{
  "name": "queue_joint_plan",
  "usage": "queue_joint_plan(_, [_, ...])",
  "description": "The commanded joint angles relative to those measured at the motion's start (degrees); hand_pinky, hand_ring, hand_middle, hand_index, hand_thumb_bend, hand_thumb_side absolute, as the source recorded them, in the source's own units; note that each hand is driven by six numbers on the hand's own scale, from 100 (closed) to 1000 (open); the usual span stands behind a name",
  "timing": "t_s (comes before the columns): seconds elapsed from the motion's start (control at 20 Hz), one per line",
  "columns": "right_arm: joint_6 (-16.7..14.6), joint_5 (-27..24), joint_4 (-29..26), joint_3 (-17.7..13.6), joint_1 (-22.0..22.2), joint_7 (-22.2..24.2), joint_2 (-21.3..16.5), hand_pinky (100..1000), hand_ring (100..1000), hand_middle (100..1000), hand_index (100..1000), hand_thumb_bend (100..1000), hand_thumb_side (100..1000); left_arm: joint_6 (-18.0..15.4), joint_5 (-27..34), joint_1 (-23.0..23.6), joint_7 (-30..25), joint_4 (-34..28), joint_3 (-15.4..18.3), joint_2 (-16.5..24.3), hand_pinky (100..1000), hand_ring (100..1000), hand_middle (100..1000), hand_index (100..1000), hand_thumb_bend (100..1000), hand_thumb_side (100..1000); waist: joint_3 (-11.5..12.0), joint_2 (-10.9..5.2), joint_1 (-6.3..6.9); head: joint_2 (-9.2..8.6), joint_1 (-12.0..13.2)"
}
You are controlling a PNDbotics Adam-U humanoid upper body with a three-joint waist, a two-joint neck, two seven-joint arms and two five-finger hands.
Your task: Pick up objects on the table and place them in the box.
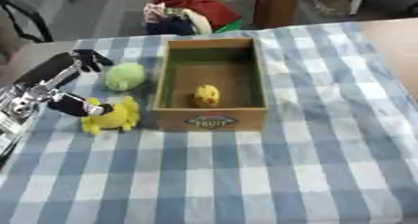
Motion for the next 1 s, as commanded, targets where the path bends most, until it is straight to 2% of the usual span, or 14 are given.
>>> queue_joint_plan(0.05, [3.0,-10.8,-3.5,-0.4,-0.2,4.9,-3.3,659,1000,638,842,100,323,-1.9,-1.4,-2.5,-6.1,2.7,-0.7,1.7,745,743,765,850,665,100,-0.1,-0.96,-0.16,-0.02,0.1])
queue_joint_plan(0.15, [7.3,-25.5,-6.0,-0.6,0.3,12.5,-5.4,659,1000,638,842,100,320,-2.1,-1.5,-3.6,-11.7,3.9,-0.1,0.8,748,745,773,855,692,112,-0.2,-1.00,-0.23,0.05,0.2])
queue_joint_plan(0.2, [9.4,-31.1,-7.1,-1.2,0.4,16.2,-6.1,660,1000,638,842,100,319,-2.1,-1.8,-4.0,-14.0,4.4,-0.1,0.4,746,743,774,856,700,122,-0.2,-1.02,-0.25,0.07,0.2])
queue_joint_plan(0.25, [11.2,-35.0,-8.0,-1.8,0.6,19.2,-6.6,660,1000,638,842,100,313,-1.9,-2.3,-4.3,-15.8,4.9,0.0,0.0,737,733,765,852,712,102,-0.3,-1.03,-0.27,0.06,0.2])
queue_joint_plan(0.35, [13.6,-39.6,-9.1,-2.9,0.8,23.1,-7.1,660,1000,638,842,100,319,-1.2,-3.6,-4.7,-17.7,5.8,0.1,-0.7,719,695,728,833,683,100,-0.4,-1.06,-0.28,0.05,0.2])
queue_joint_plan(0.5, [15.2,-42.1,-9.9,-3.8,1.1,25.5,-7.3,659,1000,637,843,100,322,0.6,-6.9,-5.1,-17.0,7.6,0.2,-1.7,688,641,670,803,627,100,-0.5,-1.11,-0.22,0.05,0.2])
queue_joint_plan(0.6, [15.6,-42.6,-10.1,-4.0,1.3,26.2,-7.2,659,1000,636,843,100,321,1.5,-9.0,-5.2,-14.9,8.9,0.4,-2.4,653,582,598,746,564,100,-0.5,-1.15,-0.17,0.05,0.2])
queue_joint_plan(0.75, [15.9,-42.7,-10.1,-4.1,1.5,26.5,-7.1,659,1000,635,843,100,322,2.8,-11.1,-5.4,-9.4,10.0,1.0,-3.1,576,437,427,601,372,100,-0.6,-1.19,-0.14,0.08,0.1])
queue_joint_plan(0.85, [16.0,-42.7,-10.1,-4.2,1.5,26.6,-7.1,659,1000,634,843,100,323,3.8,-11.4,-5.5,-5.8,9.8,1.6,-3.4,546,352,328,520,307,100,-0.6,-1.21,-0.13,0.08,0.1])
queue_joint_plan(1.0, [16.0,-42.8,-10.2,-4.3,1.8,26.6,-7.1,659,1000,633,843,100,324,4.9,-10.0,-6.1,-2.5,7.9,3.1,-3.3,536,319,282,482,274,100,-0.6,-1.24,-0.13,0.13,0.1])
